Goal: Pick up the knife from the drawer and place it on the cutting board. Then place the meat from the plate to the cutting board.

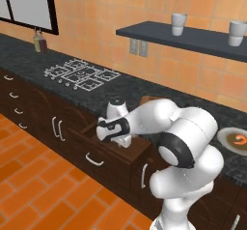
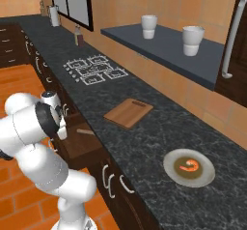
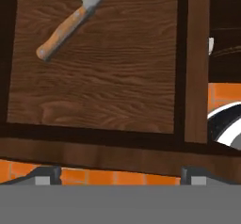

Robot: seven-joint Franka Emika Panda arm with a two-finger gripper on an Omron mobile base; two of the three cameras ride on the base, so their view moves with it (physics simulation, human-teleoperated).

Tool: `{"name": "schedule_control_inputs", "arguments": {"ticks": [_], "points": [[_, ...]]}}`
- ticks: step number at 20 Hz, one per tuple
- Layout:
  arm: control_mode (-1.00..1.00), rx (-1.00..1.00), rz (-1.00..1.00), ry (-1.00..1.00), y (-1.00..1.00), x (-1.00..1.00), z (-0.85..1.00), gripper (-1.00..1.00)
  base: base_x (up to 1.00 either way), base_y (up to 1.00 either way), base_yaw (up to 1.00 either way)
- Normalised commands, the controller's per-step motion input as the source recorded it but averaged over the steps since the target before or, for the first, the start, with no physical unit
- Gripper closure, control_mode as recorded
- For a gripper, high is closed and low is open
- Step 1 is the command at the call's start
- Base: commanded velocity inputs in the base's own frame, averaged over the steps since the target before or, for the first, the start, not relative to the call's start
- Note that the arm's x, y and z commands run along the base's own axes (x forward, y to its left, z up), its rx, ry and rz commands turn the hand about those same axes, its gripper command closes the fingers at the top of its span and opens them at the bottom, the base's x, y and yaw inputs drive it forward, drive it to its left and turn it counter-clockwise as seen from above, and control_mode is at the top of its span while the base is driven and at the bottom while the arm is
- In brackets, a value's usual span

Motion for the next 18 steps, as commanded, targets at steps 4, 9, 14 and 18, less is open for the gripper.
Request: {"name": "schedule_control_inputs", "arguments": {"ticks": [4, 9, 14, 18], "points": [[-1.00, -0.01, 0.10, 0.17, 0.00, 0.23, -0.41, -1.00, 0.00, 0.00, 0.00], [-1.00, 0.00, 0.02, 0.11, 0.20, 0.02, -0.62, -1.00, 0.00, 0.00, 0.00], [-1.00, 0.00, 0.00, 0.01, 0.23, 0.00, -0.59, -1.00, 0.00, 0.00, 0.00], [-1.00, 0.00, 0.00, 0.00, 0.27, -0.09, -0.50, -1.00, 0.00, 0.00, 0.00]]}}
